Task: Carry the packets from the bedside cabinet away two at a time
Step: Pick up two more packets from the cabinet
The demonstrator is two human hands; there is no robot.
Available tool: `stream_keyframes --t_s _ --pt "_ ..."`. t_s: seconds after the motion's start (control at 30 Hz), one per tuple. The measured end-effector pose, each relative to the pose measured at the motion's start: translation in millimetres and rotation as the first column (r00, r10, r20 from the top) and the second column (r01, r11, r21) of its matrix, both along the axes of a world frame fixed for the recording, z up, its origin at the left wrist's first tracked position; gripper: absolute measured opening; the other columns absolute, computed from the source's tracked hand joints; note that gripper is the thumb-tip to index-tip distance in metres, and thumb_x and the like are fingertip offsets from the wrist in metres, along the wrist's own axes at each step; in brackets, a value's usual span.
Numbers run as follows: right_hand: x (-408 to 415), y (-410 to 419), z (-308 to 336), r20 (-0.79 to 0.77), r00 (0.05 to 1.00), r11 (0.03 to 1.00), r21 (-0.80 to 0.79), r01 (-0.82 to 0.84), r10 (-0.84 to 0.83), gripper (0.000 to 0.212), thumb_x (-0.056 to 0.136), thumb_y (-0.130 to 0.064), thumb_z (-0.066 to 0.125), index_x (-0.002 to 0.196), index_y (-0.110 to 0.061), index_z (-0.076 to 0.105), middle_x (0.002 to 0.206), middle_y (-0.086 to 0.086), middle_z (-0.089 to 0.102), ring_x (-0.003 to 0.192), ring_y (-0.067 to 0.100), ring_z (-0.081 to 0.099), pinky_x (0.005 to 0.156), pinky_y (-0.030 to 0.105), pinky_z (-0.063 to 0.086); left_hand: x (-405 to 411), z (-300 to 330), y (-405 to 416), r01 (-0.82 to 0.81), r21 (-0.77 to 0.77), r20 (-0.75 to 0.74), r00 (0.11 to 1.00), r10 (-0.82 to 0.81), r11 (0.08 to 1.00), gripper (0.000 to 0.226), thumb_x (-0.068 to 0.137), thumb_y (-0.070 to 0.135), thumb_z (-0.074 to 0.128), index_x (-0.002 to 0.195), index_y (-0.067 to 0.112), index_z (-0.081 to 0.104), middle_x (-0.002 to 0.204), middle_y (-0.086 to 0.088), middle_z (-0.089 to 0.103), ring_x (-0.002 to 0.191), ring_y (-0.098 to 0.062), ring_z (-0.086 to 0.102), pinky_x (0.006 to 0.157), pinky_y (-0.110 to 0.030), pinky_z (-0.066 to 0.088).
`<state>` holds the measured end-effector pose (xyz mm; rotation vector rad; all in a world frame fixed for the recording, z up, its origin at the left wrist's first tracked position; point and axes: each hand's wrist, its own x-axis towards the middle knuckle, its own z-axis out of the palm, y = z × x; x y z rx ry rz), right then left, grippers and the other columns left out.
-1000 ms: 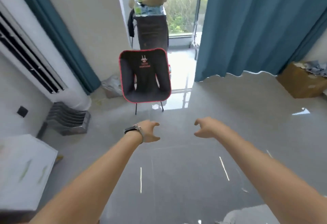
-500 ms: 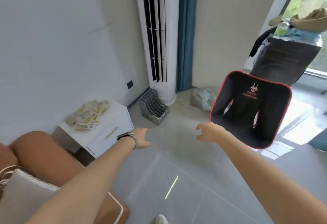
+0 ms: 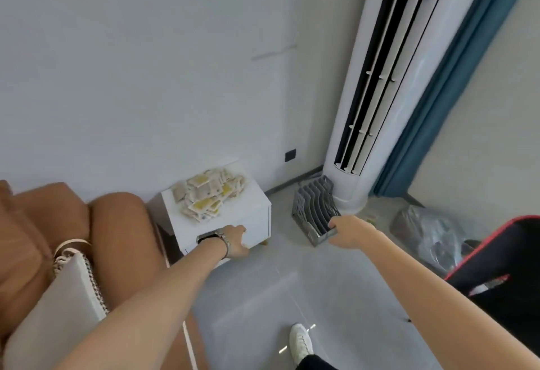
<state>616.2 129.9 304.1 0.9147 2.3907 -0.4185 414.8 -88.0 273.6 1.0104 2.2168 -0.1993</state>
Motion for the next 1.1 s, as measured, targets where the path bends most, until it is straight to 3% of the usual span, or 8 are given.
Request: stream_keyframes --t_s 0.13,0.27,0.5,0.77,0.93,1.1 --pt "-77.4 52.7 -15.0 0.020 0.993 0.993 -0.012 -0.116 0.116 0.042 0.088 -0.032 0.054 0.130 -0.024 0.050 0.124 -0.001 0.058 0.108 0.022 0.059 0.086 0.034 0.051 -45.8 -4.0 18.9 -0.141 -0.043 0.022 0.990 0.142 0.989 0.072 0.093 0.047 0.048 0.154 0.021 0.017 0.148 -0.008 0.037 0.124 -0.026 0.050 0.095 -0.036 0.047" --pt "-154.6 77.2 -28.2 0.049 0.962 0.963 -0.016 -0.268 0.268 0.046 0.092 -0.033 0.050 0.138 -0.026 0.045 0.137 -0.001 0.051 0.121 0.022 0.053 0.095 0.036 0.047 -84.5 -8.7 25.5 -0.284 -0.022 0.021 0.959 0.284 0.959 0.068 0.094 0.043 0.046 0.153 0.023 0.021 0.144 -0.006 0.043 0.117 -0.025 0.056 0.093 -0.039 0.050" --pt "-284.1 58.6 -78.5 0.037 0.897 0.895 -0.100 -0.435 0.440 0.047 0.093 -0.034 0.046 0.139 -0.031 0.042 0.140 -0.004 0.049 0.125 0.020 0.050 0.096 0.035 0.047 -141.2 -44.2 13.8 -0.355 -0.057 0.003 0.934 0.356 0.933 0.061 0.095 0.037 0.045 0.151 0.024 0.024 0.147 -0.004 0.040 0.127 -0.025 0.049 0.097 -0.037 0.046" --pt "-399.5 44.6 -141.0 0.025 0.901 0.889 -0.178 -0.423 0.434 0.045 0.093 -0.031 0.046 0.138 -0.030 0.043 0.135 -0.004 0.052 0.117 0.018 0.054 0.091 0.033 0.050 -254.2 -96.9 14.6 -0.419 -0.041 0.074 0.904 0.421 0.907 0.061 0.094 0.035 0.044 0.151 0.022 0.025 0.144 -0.005 0.042 0.123 -0.026 0.052 0.090 -0.038 0.048" --pt "-437.2 41.8 -192.1 0.034 0.896 0.880 -0.209 -0.427 0.443 0.044 0.093 -0.028 0.046 0.137 -0.029 0.044 0.132 -0.004 0.055 0.118 0.016 0.054 0.089 0.030 0.048 -281.7 -148.7 13.6 -0.431 -0.069 0.094 0.895 0.435 0.900 0.057 0.096 0.037 0.043 0.149 0.023 0.029 0.142 -0.003 0.045 0.127 -0.024 0.047 0.096 -0.038 0.043" --pt "-473.6 33.9 -253.1 -0.028 0.902 0.877 -0.219 -0.427 0.431 0.040 0.094 -0.023 0.047 0.133 -0.028 0.048 0.126 -0.007 0.058 0.119 0.014 0.051 0.089 0.028 0.047 -313.3 -205.9 10.9 -0.655 0.008 0.212 0.739 0.639 0.755 0.054 0.094 0.037 0.047 0.146 0.027 0.035 0.139 0.002 0.049 0.128 -0.017 0.047 0.099 -0.036 0.045"
